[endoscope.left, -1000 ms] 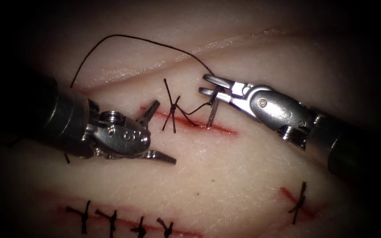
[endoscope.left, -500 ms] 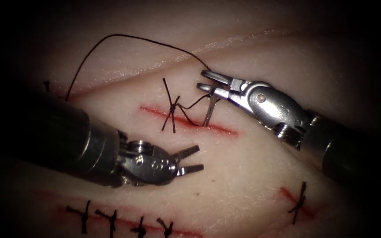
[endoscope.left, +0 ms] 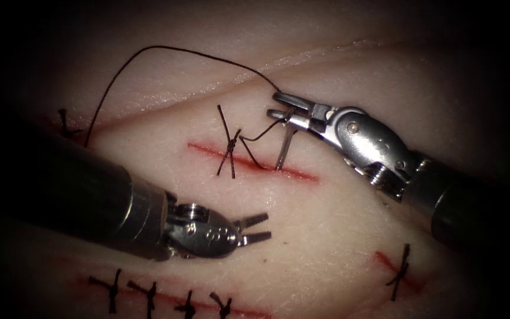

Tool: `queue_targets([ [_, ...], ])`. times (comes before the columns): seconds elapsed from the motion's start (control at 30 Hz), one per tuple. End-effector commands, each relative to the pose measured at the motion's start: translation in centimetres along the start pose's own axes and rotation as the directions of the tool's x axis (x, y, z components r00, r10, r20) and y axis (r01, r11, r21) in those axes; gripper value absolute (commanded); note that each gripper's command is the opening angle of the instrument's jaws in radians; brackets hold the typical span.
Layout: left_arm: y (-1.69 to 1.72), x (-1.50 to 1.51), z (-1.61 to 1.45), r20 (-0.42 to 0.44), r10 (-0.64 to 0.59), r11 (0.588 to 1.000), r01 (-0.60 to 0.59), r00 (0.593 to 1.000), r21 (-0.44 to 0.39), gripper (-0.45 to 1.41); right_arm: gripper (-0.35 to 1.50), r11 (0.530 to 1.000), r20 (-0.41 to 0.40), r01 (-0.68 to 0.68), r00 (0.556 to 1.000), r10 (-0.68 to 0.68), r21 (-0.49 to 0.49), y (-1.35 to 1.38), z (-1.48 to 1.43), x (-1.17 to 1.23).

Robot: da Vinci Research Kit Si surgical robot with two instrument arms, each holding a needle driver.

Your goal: Wound Closure

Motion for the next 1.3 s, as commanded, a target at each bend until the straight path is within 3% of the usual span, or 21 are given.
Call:
queue_targets([
  [0.03,0.07,-0.05,0.05,0.002,0.000,1.000,0.000,1.000,-0.002,0.16,-0.35,1.000,-0.002,0.000,1.000,0.000,-0.004,-0.03,0.10,-0.05],
  [0.97,0.04,-0.25,0.09,0.007,-0.006,1.000,0.006,1.000,-0.010,0.07,-0.35,0.990,0.004,-0.142,0.990,0.142,-0.007,-0.06,0.12,-0.09],
  [1.3,0.01,-0.31,0.08,0.010,0.000,1.000,0.001,1.000,-0.018,0.07,-0.35,0.983,0.042,-0.184,0.982,0.183,0.019,-0.05,0.09,-0.18],
])
